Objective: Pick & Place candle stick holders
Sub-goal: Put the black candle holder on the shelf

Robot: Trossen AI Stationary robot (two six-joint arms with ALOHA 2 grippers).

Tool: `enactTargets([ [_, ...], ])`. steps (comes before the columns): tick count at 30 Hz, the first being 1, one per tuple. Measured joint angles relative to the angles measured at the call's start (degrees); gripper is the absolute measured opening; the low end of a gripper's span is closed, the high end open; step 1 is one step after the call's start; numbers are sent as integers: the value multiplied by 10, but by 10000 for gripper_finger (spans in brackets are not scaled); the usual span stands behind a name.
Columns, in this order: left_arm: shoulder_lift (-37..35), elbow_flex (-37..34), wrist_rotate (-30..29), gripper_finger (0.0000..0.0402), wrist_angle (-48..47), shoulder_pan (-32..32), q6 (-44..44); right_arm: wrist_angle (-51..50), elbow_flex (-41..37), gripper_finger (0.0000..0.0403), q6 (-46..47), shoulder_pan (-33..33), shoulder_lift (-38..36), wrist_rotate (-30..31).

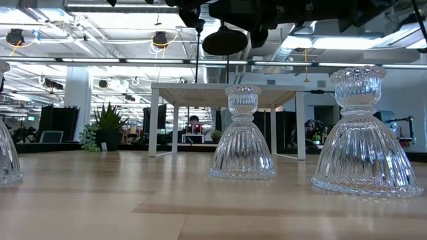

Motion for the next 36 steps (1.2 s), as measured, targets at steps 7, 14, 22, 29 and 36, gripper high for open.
enactTargets([
  [7, 0, 0, 0, 36, 0, 0, 0, -1, 0, 8, -6, 0, -1, 0],
  [14, -3, 0, 0, 39, 0, 0, 0, -2, 0, 5, -14, 0, -3, 1],
  [22, -49, 0, 0, 40, -43, -1, -2, -17, -1, 3, -21, 0, -11, 1],
  [29, -98, 0, 0, 39, -113, -7, -11, -74, -1, 2, -35, -4, -68, 23],
  [36, -113, 0, 1, 37, -150, -47, -11, -161, -1, 2, -65, -11, -150, 76],
])
